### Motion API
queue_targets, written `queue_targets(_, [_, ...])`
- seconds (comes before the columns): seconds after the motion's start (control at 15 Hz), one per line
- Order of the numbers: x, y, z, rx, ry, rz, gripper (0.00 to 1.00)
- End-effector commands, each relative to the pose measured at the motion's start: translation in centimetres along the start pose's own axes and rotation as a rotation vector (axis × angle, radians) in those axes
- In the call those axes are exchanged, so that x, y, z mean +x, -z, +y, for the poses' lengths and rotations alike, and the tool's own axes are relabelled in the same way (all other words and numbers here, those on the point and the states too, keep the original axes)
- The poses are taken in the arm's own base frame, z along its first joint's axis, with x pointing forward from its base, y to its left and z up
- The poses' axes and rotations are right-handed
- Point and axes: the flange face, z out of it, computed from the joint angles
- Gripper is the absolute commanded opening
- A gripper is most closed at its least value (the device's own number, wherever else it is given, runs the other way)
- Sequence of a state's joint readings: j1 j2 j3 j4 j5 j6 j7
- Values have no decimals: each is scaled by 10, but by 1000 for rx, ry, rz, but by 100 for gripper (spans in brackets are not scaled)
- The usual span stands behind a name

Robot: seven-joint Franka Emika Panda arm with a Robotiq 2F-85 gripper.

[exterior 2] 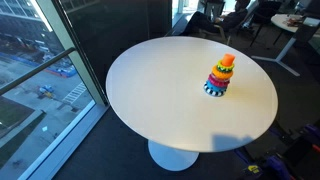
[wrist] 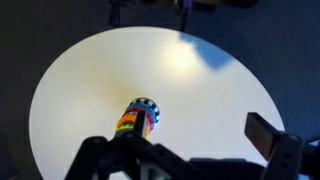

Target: Pick up the lime green ring from the ring holder and put it on the table

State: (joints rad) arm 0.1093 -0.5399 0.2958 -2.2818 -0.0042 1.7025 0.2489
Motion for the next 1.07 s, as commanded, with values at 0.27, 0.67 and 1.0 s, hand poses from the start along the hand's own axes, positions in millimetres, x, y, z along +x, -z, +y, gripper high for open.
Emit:
queue_targets(0.27, [0, 1, 0, 0, 0, 0, 100])
queue_targets(0.67, [5, 2, 3, 10, -15, 5, 100])
queue_targets(1.0, [28, 6, 19, 49, -55, 25, 100])
